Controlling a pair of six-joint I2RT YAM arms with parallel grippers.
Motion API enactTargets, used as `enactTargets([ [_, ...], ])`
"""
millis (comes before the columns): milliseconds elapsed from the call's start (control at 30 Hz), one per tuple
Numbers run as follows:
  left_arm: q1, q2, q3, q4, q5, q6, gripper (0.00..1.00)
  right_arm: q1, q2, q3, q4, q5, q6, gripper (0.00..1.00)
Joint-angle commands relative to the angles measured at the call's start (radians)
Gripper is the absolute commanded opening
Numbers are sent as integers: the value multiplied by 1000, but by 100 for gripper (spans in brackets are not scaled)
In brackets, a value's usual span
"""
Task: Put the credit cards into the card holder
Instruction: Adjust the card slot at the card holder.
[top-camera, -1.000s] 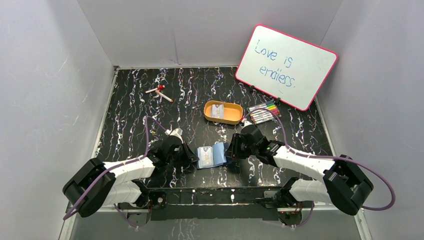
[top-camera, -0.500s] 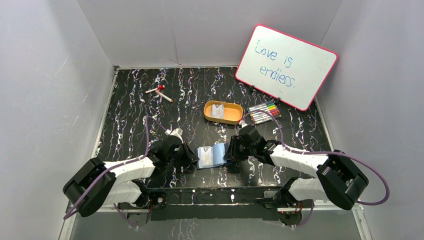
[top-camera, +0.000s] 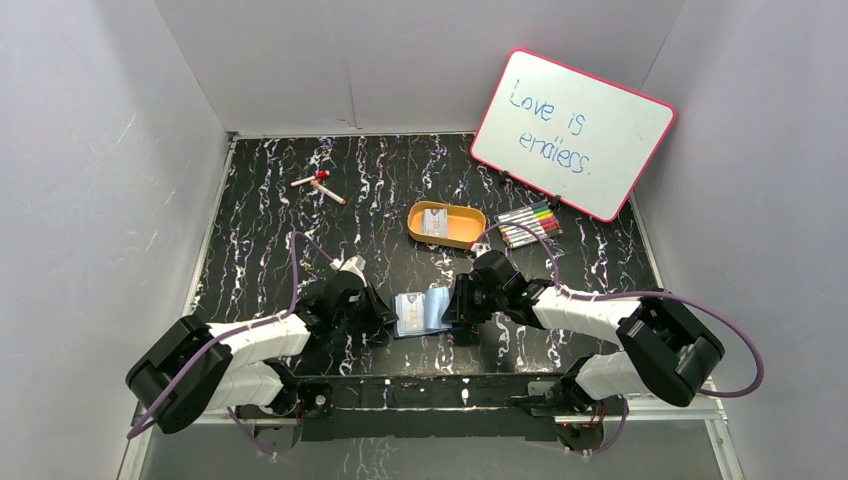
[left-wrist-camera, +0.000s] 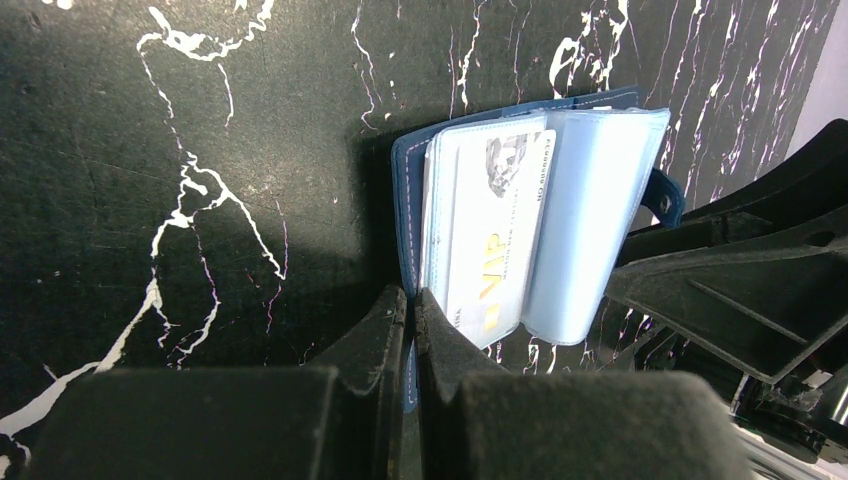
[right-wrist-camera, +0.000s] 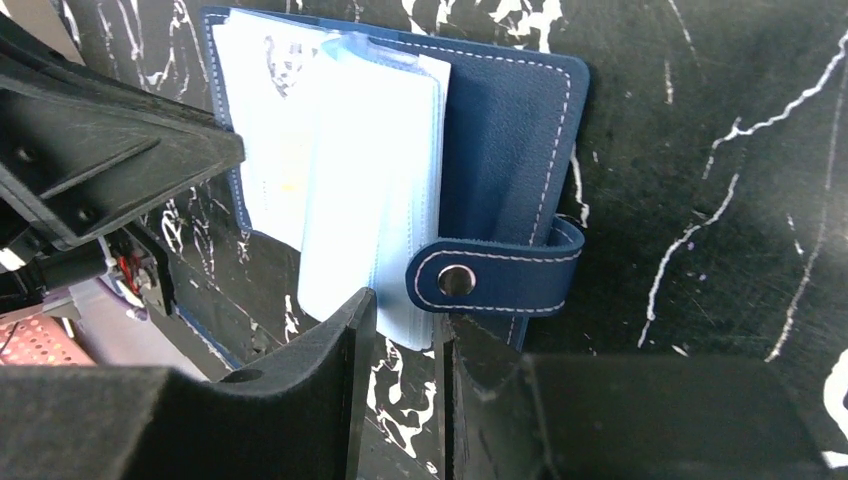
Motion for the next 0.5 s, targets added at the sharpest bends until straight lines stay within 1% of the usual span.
enactTargets([
  [0,-4,2,6,-9,-1,20,0,-1,4,31,101,-50,1,36],
  [200,-5,23,11,4,12,26,0,7,29,25,176,-80,28,37],
  [267,-5,30,12,8,17,27,0,11,39,27,192,-85,36,35],
  [333,-5,34,15,9,20,29,0,12,52,31,197,-90,38,30],
  [467,-4,19,35,-37,13,39,0,12,50,29,201,-86,39,18],
])
